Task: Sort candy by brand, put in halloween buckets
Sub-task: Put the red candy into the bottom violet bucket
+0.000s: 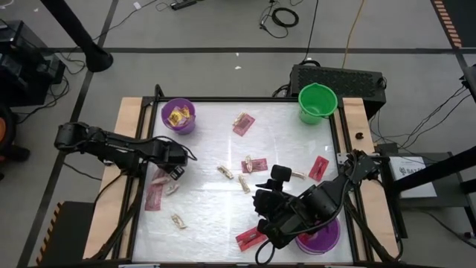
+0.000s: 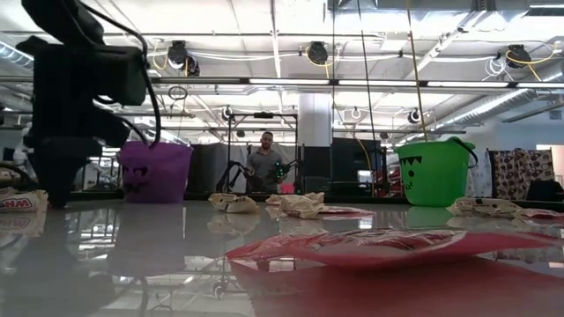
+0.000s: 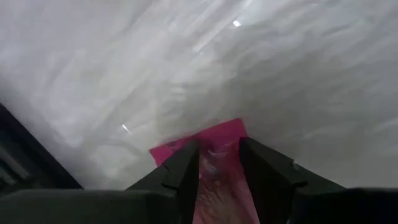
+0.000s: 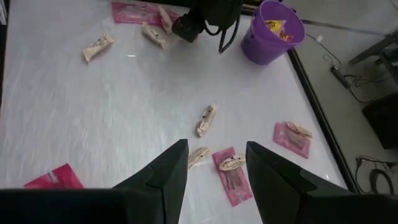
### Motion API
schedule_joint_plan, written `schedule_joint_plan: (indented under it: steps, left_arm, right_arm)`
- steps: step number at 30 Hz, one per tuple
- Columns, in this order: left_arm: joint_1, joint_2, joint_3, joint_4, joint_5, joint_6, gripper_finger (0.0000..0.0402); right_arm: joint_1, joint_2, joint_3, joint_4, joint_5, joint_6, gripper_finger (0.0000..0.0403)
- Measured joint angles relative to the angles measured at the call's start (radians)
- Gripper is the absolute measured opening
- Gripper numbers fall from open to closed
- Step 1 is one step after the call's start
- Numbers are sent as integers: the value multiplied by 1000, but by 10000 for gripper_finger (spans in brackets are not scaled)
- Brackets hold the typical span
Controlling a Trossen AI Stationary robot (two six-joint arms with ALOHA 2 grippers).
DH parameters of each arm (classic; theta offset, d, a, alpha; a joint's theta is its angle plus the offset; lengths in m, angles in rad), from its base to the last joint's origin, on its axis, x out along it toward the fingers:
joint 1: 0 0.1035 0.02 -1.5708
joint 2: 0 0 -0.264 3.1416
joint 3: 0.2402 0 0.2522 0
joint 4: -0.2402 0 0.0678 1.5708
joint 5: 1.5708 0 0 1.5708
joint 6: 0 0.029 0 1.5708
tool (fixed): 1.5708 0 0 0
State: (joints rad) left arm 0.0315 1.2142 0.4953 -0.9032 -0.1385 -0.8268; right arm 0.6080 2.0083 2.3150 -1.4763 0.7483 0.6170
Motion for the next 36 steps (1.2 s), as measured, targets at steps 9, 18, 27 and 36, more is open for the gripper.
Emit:
schedule_joint_plan:
  steps: [9, 18, 27, 36]
  left_arm:
    - [9, 14, -31, 57, 53, 56, 73]
    - [8, 4, 11, 152, 67, 70, 4]
    - [-44, -1, 161, 535, 62, 159, 2]
    - [-158, 74, 174, 1399, 45, 153, 1]
  right_arm:
    - [0, 0, 0, 7, -26, 5, 155]
    - [0, 0, 0, 7, -22, -18, 155]
    - [0, -1, 0, -1, -21, -6, 155]
    - [20, -1, 0, -8, -49, 63, 155]
